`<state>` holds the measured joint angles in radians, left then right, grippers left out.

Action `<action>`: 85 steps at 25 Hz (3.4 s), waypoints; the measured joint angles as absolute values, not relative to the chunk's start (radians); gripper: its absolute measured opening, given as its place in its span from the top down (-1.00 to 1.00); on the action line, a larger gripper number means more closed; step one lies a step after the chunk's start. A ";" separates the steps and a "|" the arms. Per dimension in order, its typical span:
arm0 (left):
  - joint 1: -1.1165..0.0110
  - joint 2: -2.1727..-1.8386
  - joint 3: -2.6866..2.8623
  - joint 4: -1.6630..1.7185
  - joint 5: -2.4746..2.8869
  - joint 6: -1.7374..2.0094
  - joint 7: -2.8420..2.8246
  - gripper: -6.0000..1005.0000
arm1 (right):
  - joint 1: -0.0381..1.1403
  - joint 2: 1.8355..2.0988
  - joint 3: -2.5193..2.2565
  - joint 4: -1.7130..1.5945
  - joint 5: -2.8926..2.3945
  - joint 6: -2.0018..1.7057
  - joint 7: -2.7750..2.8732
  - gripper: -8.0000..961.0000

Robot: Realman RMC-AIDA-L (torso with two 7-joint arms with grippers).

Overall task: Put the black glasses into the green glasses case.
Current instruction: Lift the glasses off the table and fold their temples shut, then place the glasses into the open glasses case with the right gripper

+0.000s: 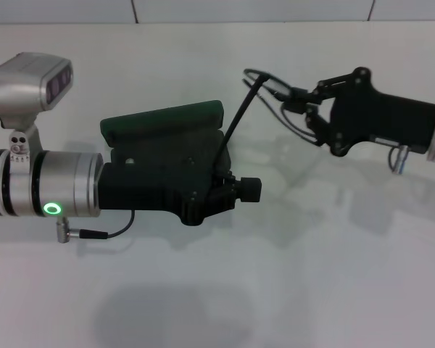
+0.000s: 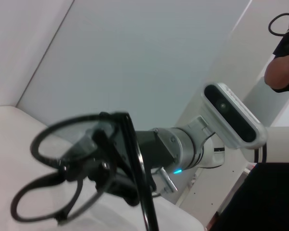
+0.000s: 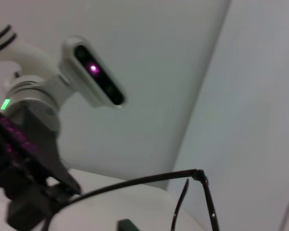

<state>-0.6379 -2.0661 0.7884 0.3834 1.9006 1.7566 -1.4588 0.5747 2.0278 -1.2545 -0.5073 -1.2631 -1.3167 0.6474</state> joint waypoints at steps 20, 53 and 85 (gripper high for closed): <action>-0.643 -2.074 0.788 0.383 1.900 1.745 -1.450 0.96 | 0.597 2.028 -1.584 -0.516 -1.070 -1.328 0.649 0.86; -0.439 -2.026 0.815 0.554 1.915 1.745 -1.402 0.95 | 0.737 2.028 -1.735 -0.551 -1.032 -1.033 0.673 0.86; -0.406 -2.027 0.821 0.558 1.950 1.689 -1.391 0.94 | 0.955 2.028 -2.153 -0.594 -1.039 -0.550 0.948 0.86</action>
